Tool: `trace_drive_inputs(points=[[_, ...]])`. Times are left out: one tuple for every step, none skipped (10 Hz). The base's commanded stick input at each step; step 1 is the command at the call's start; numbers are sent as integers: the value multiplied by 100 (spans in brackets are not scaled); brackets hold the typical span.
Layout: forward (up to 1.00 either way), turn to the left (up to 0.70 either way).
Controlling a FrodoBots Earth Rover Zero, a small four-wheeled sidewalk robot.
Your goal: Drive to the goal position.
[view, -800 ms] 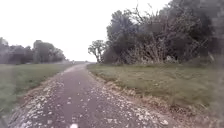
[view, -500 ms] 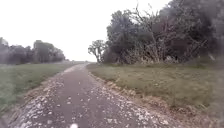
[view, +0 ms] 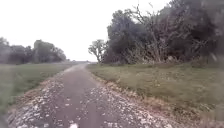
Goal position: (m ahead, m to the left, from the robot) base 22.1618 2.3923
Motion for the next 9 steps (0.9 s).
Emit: trace_drive_inputs(points=[[70,33],[70,35],[70,35],[70,35],[70,35],[70,35],[70,35],[70,35],[70,35]])
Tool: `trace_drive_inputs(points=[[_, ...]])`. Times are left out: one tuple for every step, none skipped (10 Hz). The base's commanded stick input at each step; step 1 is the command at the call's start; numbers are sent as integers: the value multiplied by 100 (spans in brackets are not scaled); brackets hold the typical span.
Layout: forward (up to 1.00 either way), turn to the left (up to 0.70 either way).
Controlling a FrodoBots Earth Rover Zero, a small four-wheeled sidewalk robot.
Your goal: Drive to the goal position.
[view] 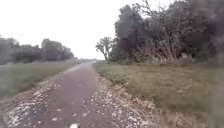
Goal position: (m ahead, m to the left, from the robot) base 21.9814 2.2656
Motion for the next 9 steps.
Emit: trace_drive_inputs(points=[[70,35],[70,35],[70,35],[70,35],[70,35],[70,35],[70,35],[70,0],[70,0]])
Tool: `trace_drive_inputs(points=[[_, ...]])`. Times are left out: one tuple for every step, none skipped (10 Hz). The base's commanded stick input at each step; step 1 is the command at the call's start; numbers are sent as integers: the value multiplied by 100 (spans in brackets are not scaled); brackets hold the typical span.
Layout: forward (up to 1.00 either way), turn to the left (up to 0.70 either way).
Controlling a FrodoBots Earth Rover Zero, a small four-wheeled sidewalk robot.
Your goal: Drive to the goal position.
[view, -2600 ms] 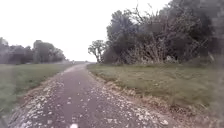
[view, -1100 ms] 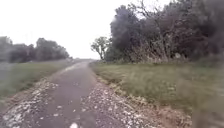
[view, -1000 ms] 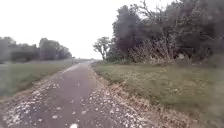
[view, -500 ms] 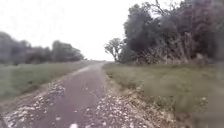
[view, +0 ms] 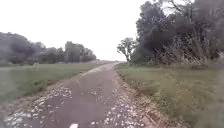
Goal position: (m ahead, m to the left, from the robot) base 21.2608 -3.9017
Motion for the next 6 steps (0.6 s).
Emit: trace_drive_inputs(points=[[70,0],[70,0],[70,0],[70,0],[70,0],[70,0]])
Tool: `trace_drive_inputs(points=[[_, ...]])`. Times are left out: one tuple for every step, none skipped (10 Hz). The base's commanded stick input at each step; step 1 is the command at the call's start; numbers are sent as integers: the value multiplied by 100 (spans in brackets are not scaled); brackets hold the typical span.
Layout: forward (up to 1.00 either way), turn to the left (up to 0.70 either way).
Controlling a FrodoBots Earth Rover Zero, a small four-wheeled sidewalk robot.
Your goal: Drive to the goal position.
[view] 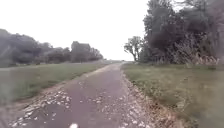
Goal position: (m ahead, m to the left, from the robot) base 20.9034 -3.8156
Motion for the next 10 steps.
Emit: trace_drive_inputs(points=[[70,0],[70,0],[70,0],[70,0],[70,0],[70,0],[70,0],[70,0],[70,0],[70,0]])
